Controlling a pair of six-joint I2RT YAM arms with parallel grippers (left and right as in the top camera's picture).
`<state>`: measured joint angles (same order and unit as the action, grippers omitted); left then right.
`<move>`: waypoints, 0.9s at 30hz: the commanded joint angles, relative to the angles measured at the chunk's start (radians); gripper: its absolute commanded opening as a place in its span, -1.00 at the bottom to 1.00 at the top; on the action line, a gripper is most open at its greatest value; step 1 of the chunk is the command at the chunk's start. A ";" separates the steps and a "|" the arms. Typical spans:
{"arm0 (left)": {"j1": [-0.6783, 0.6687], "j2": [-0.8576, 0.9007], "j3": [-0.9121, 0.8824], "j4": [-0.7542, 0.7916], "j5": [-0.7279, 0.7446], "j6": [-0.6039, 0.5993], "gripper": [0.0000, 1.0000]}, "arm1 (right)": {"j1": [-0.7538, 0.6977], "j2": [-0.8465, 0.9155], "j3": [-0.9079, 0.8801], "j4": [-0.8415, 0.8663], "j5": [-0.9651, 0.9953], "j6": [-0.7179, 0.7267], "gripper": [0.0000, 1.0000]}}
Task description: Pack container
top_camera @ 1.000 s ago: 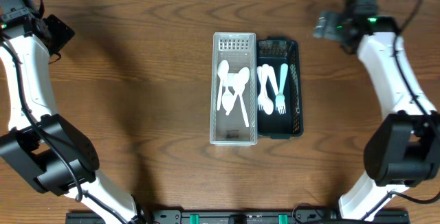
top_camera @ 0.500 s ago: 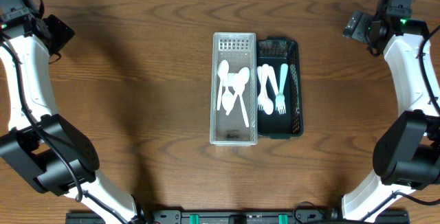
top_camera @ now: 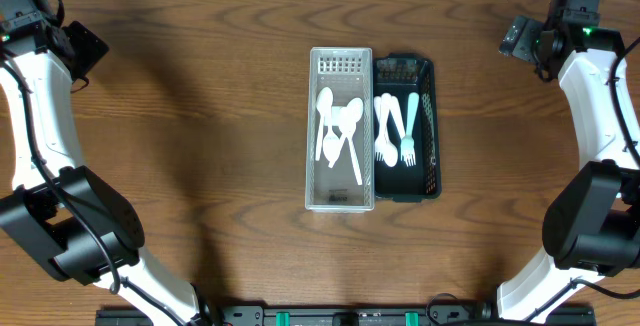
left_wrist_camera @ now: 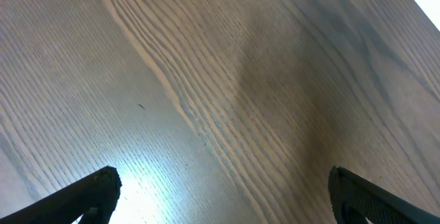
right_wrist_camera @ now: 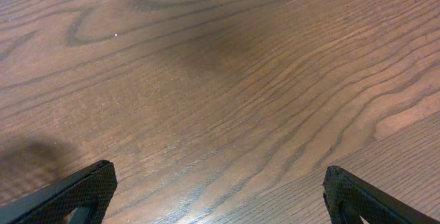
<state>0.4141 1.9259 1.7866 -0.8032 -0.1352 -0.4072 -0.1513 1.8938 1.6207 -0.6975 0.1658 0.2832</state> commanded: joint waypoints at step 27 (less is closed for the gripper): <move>-0.278 -0.692 0.002 -0.079 -0.015 0.235 0.96 | -0.001 -0.026 0.018 -0.002 0.002 -0.003 0.99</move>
<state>0.1810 1.3025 1.7893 -0.8597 -0.1387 -0.2119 -0.1513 1.8935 1.6207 -0.6979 0.1654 0.2832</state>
